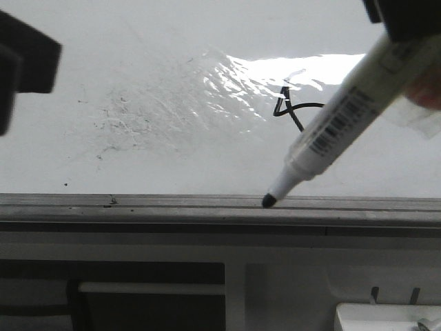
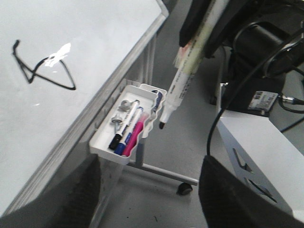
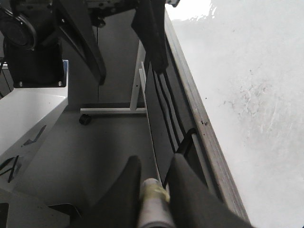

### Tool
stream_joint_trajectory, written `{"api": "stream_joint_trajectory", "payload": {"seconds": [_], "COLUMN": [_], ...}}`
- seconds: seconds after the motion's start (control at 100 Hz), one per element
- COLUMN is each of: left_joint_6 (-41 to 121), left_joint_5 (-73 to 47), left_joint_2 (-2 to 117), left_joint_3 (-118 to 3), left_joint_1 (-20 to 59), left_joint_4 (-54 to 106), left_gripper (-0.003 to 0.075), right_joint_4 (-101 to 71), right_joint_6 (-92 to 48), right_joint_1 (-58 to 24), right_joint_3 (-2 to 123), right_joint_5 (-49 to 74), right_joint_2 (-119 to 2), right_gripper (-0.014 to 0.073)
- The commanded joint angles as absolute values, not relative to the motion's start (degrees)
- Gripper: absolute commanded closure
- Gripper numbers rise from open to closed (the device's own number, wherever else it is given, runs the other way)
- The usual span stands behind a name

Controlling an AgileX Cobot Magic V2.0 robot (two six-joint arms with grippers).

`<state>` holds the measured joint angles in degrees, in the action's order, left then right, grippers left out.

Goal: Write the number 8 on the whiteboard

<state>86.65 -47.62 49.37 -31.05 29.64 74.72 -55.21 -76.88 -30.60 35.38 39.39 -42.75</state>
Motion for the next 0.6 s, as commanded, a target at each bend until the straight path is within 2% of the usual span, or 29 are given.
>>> {"api": "stream_joint_trajectory", "payload": {"seconds": [0.0,0.28,0.59], "left_joint_6": [87.8,88.7,88.7], "left_joint_5": [-46.2,-33.1,-30.1], "left_joint_2": [53.3,65.2,71.1], "left_joint_3": [-35.4,-40.6,-43.8], "left_joint_1": [34.5,50.5,52.7], "left_joint_4": [78.7,78.7,80.6], "left_gripper": [0.0314,0.0314,0.0314], "right_joint_4": [-58.5,-59.2,-59.2], "right_joint_6": [-77.1,-77.1,-77.1], "right_joint_1": [-30.4,-30.4,-30.4], "right_joint_3": [37.3,37.3,37.3], "right_joint_5": [38.1,38.8,41.2], "right_joint_2": [-42.8,-42.8,-42.8], "right_gripper": [0.0638,0.0638,0.0638]}}
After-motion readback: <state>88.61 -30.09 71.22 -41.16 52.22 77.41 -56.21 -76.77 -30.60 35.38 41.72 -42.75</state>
